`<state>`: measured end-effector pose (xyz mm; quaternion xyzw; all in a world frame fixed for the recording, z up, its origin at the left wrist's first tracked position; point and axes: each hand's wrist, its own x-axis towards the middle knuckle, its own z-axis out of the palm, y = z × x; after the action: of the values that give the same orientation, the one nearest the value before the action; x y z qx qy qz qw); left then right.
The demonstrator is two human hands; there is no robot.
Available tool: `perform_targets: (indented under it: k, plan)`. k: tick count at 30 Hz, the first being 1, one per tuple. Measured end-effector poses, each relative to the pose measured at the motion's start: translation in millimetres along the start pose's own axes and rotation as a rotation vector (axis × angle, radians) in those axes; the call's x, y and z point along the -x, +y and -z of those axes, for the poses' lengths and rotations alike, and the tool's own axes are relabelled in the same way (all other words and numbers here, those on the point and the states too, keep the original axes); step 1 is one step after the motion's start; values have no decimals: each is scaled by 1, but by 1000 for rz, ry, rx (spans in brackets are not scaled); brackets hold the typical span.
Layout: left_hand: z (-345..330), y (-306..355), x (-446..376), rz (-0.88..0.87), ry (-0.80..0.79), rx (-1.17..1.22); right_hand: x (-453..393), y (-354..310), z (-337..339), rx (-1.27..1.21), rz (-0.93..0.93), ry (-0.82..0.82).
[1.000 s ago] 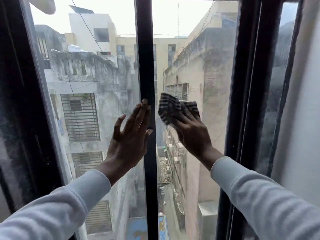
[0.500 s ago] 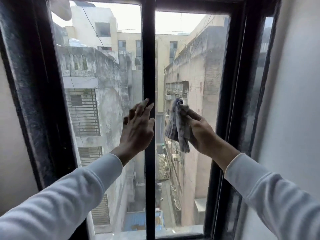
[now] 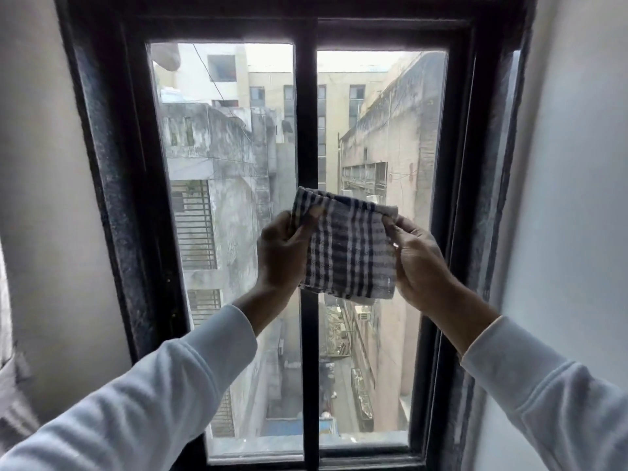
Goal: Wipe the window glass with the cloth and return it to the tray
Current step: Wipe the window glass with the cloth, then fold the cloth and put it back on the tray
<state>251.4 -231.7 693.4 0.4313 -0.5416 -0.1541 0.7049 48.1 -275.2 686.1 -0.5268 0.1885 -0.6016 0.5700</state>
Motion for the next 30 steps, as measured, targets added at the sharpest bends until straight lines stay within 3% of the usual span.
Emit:
perform_targets:
  k: [4,8,14,23,30]
  plan:
    - [5,9,20,48,27,57,36,-11,-7,49,43,74]
    - [0,7,53,129,17,123,83,-13,-16,188,72,262]
    - [-13,-22,125,269,-100,133,163,-4,-10,275,11,493]
    - [-41,-97,309,635,-378,147,332,68,73,372,-257,799]
    - [-65,-185,496,1089,-815,115,491,161,187,341,-519,1028]
